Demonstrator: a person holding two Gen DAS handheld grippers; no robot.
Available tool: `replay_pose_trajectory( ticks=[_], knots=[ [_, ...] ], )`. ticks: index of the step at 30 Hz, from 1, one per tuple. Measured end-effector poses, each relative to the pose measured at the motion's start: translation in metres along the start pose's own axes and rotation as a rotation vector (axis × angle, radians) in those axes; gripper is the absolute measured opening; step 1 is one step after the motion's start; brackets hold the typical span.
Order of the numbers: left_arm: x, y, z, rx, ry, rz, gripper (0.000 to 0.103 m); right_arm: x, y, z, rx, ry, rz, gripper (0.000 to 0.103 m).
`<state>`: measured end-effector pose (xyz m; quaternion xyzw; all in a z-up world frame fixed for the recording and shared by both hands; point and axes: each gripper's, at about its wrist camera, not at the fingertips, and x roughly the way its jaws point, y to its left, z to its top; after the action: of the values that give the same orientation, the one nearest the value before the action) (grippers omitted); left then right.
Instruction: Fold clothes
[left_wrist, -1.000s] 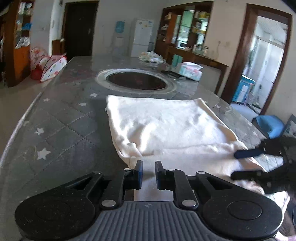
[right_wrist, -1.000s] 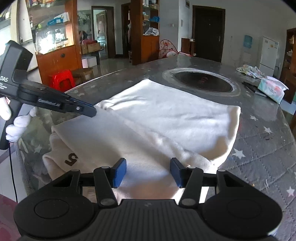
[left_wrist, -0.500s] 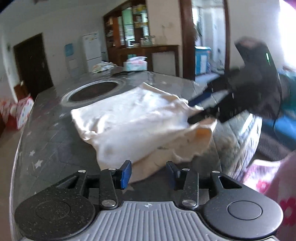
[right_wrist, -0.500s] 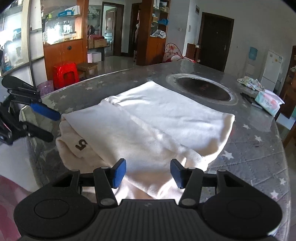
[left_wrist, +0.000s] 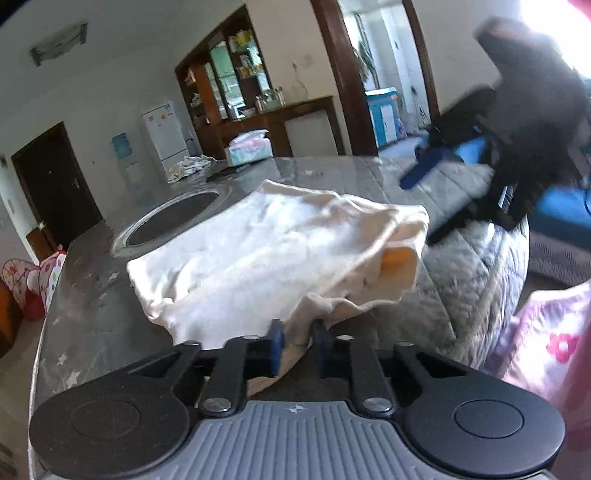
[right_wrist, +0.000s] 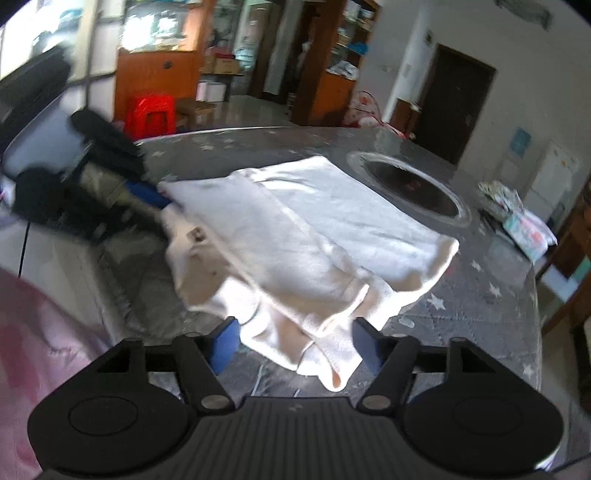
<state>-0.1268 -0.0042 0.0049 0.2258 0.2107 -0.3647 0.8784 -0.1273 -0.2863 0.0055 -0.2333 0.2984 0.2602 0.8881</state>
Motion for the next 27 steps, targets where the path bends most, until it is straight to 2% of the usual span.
replay_pose_trajectory(
  ticks=[4,7,10,13,15,16,20,23,25,27],
  knots=[
    [0.001,0.018,0.014,-0.081,-0.031,-0.003,0.011,0.005,0.014,-0.002,-0.092,-0.022,0.003,0.075],
    [0.007,0.032,0.023,-0.148,-0.043,-0.014,0.011,0.016,0.018,-0.001,-0.112,-0.048,0.005,0.075],
    [0.018,0.042,0.027,-0.192,-0.041,-0.024,0.011,0.03,0.017,0.001,-0.093,-0.065,0.007,0.069],
    [0.027,0.049,0.026,-0.237,-0.025,-0.028,0.011,0.04,0.009,0.004,-0.043,-0.071,0.02,0.048],
    [0.029,0.052,0.023,-0.253,-0.015,-0.033,0.011,0.045,0.003,0.007,0.0,-0.057,0.032,0.024],
    [0.029,0.053,0.021,-0.257,-0.011,-0.036,0.016,0.045,-0.001,0.008,0.024,-0.053,0.044,0.021],
    [0.015,0.048,0.011,-0.209,-0.017,-0.037,0.017,0.046,-0.016,0.013,0.113,-0.042,0.09,0.015],
    [0.003,0.04,0.004,-0.158,-0.013,-0.036,0.026,0.047,-0.023,0.015,0.153,-0.036,0.11,0.014],
    [-0.002,0.034,-0.001,-0.12,-0.007,-0.032,0.036,0.048,-0.025,0.016,0.165,-0.034,0.114,0.013],
    [-0.004,0.028,-0.006,-0.082,0.002,-0.023,0.04,0.049,-0.026,0.018,0.162,-0.033,0.112,0.013]
  ],
)
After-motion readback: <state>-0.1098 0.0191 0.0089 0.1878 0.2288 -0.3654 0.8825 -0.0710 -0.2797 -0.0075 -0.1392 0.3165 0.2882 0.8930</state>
